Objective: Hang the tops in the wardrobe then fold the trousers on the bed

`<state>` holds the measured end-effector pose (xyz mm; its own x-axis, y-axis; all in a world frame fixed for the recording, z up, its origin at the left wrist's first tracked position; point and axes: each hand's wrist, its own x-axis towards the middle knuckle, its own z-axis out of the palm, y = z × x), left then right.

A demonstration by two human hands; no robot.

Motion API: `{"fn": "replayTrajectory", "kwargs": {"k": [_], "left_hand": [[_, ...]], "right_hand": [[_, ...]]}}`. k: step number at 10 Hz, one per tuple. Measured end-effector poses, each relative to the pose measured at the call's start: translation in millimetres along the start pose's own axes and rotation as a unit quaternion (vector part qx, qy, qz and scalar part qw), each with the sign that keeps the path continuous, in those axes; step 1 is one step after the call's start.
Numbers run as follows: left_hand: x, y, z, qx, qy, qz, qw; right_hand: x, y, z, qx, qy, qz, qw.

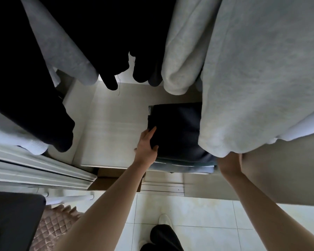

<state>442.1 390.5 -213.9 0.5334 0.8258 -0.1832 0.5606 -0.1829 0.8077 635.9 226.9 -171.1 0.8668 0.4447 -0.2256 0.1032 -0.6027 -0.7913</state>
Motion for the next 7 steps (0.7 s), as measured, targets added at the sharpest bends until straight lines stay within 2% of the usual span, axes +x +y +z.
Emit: {"fn": "replayTrajectory", "kwargs": {"k": [1, 2, 3, 4, 5, 7], "left_hand": [[-4.2, -6.4, 3.0, 0.008, -0.029, -0.044, 0.999], [-4.2, -3.3, -1.1, 0.021, -0.060, -0.053, 0.997], [-11.8, 1.3, -6.6, 0.024, -0.087, -0.061, 0.994], [-28.1, 2.9, -9.5, 0.043, -0.096, -0.050, 0.993], [-49.7, 2.1, -12.0, 0.072, -0.104, -0.032, 0.991], [-107.8, 3.7, -26.6, 0.063, -0.097, -0.026, 0.993]], "right_hand": [[-13.9, -12.5, -0.9, -0.058, 0.018, -0.007, 0.998], [-14.2, -15.5, -3.7, -0.151, -0.036, -0.008, 0.988], [-12.8, -4.4, -4.3, -0.231, -0.016, -0.015, 0.973], [-22.2, 9.8, -4.1, -0.277, 0.017, -0.097, 0.956], [-40.2, 23.7, -9.8, -0.323, 0.012, -0.152, 0.934], [-89.0, 38.6, -28.5, -0.299, -0.010, -0.155, 0.941]]}}
